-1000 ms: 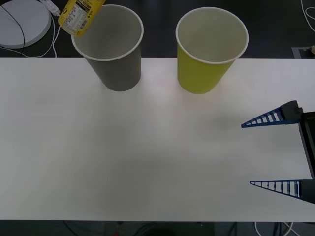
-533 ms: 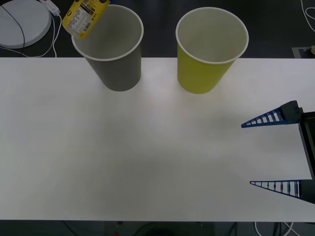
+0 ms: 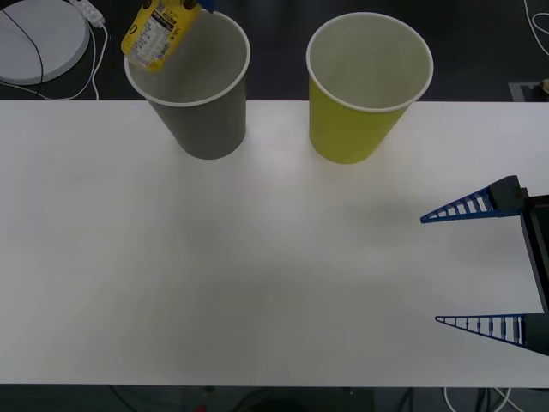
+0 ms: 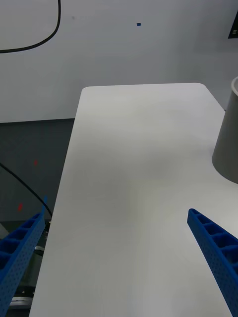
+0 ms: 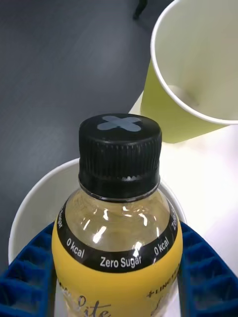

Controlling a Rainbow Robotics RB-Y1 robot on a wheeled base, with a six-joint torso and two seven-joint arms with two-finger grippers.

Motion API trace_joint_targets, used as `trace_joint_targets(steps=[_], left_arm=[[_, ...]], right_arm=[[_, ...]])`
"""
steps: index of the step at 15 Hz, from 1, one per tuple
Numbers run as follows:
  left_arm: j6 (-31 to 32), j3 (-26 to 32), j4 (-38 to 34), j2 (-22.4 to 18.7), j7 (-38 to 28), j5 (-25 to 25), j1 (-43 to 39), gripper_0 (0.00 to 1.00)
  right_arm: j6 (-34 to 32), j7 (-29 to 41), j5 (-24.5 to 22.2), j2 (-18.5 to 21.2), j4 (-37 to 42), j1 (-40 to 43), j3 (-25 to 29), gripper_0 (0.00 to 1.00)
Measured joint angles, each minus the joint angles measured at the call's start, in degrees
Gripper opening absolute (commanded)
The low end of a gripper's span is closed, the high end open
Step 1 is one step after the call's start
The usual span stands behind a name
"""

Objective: Put the can into the green bin and the plastic bottle into the gray bin

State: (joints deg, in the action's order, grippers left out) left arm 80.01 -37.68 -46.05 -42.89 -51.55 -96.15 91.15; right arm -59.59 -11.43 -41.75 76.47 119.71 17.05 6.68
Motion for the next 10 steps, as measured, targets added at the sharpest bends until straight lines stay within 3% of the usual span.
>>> trace_joint_targets(steps=[10], left_arm=[[-0.4, 0.0, 0.1, -0.1, 0.3, 0.2, 0.0, 1.0]], right_arm=[[0.0, 0.0, 0.0, 0.0, 0.0, 0.0, 0.0, 1.0]])
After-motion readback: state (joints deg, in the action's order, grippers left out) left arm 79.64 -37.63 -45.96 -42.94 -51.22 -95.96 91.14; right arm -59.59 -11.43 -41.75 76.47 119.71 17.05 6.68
